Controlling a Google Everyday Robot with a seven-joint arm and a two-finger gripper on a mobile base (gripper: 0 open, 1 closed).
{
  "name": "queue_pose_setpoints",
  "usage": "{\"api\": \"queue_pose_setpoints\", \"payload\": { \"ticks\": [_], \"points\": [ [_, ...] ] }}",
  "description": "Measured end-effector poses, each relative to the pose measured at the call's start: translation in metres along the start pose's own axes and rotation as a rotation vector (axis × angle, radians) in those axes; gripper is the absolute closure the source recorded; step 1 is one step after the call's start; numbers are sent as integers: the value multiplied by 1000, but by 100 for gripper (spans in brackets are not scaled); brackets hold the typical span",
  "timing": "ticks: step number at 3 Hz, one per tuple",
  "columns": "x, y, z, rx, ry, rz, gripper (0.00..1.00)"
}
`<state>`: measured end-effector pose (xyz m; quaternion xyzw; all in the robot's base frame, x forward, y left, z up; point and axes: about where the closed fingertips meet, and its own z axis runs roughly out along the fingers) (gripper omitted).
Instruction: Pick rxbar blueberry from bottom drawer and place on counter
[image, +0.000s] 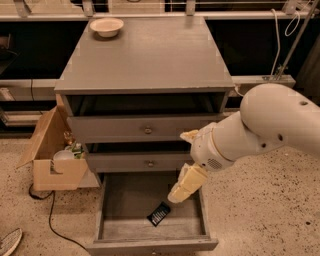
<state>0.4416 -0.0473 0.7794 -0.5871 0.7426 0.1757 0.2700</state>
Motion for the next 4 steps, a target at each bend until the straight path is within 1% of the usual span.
{"api": "queue_pose_setpoints", "payload": {
  "ticks": [1,2,4],
  "points": [
    [5,1,12,-7,5,9,0],
    [28,6,61,-35,45,10,0],
    [83,11,185,-114,119,-42,0]
  ]
}}
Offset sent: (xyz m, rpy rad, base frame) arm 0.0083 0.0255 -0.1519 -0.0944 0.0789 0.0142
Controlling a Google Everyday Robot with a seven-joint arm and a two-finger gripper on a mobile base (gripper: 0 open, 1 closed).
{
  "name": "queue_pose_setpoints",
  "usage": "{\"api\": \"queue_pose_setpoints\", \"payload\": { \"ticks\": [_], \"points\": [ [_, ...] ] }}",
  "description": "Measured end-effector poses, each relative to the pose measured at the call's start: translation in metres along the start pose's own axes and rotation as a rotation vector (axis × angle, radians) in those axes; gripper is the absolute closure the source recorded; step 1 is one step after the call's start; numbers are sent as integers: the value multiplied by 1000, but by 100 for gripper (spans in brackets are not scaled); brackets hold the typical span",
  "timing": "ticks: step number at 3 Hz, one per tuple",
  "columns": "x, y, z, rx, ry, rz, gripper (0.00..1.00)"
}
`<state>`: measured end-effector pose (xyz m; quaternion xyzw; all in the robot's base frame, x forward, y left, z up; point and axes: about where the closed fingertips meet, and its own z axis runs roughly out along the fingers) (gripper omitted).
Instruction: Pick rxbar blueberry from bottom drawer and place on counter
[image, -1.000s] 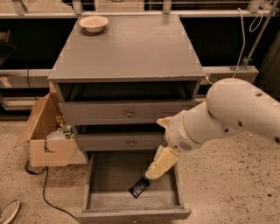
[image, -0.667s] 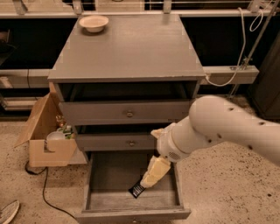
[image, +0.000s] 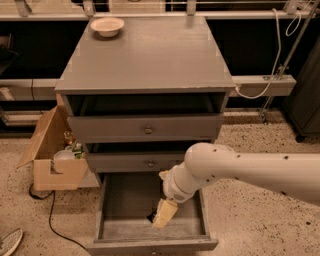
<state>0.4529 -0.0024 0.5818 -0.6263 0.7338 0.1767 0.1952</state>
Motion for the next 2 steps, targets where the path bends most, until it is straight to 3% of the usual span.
{"api": "queue_pose_setpoints", "payload": {
  "ticks": [1,2],
  "points": [
    [17,-7,62,-62,4,-10,0],
    [17,-7,62,-62,4,-10,0]
  ]
}}
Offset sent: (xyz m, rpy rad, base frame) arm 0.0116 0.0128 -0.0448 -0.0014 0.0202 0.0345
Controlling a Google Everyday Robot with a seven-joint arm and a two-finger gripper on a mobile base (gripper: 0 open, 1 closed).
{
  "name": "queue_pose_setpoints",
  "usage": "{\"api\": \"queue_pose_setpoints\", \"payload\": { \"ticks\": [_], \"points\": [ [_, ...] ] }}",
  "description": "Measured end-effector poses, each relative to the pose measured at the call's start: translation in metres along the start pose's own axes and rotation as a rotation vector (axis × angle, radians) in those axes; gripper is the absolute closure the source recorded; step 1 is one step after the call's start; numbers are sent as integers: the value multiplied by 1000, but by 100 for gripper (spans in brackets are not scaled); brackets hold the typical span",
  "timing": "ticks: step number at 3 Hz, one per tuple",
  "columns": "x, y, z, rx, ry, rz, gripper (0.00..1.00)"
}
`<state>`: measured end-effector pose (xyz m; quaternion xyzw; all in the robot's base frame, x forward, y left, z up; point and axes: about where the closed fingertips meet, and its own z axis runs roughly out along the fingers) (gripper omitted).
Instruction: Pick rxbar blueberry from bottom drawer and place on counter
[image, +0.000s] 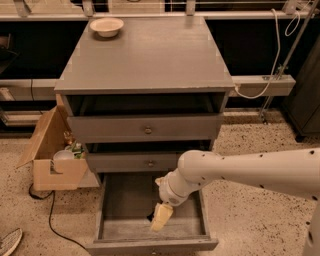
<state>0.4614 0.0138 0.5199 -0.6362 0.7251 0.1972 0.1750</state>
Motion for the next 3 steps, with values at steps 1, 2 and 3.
{"api": "queue_pose_setpoints", "payload": {
  "ticks": [1,2,3],
  "points": [
    [19,-18,19,-22,5,-28,0],
    [54,-50,45,-47,-2,-79,0],
    [82,-75,66,-40,-54,-135,0]
  ]
}}
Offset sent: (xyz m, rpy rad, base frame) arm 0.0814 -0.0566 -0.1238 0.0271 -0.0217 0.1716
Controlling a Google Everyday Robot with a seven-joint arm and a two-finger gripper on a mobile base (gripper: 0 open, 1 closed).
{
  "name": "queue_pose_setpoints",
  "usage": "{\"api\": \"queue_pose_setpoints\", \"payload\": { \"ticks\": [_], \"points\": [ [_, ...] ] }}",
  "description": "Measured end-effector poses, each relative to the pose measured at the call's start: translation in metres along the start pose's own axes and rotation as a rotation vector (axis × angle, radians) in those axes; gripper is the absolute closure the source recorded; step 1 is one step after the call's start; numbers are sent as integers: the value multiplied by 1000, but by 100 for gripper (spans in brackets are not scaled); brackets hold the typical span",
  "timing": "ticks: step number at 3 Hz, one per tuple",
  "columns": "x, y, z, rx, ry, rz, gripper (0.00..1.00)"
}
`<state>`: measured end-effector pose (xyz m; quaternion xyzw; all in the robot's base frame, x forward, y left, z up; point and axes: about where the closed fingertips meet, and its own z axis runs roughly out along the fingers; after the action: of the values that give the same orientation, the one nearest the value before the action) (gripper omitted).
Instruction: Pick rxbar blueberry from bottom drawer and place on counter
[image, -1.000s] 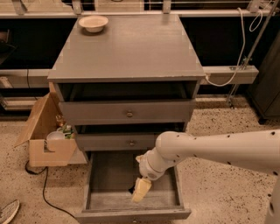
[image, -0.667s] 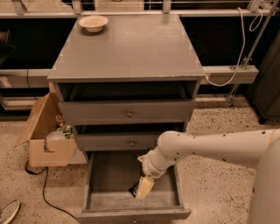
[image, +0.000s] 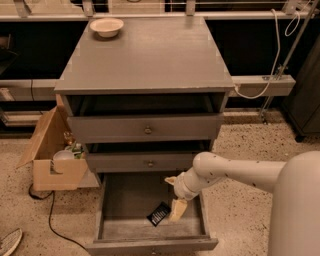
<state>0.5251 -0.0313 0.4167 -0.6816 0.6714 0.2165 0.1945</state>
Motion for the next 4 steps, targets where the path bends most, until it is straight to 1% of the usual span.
{"api": "queue_pose_setpoints", "payload": {
  "ticks": [1,2,3,4],
  "points": [
    [23,-16,21,21,-26,-21,0],
    [43,-31,47,41,-23,-21,0],
    [63,-47,71,51,-24,0,0],
    [85,-57,98,40,-43,9,0]
  ]
}}
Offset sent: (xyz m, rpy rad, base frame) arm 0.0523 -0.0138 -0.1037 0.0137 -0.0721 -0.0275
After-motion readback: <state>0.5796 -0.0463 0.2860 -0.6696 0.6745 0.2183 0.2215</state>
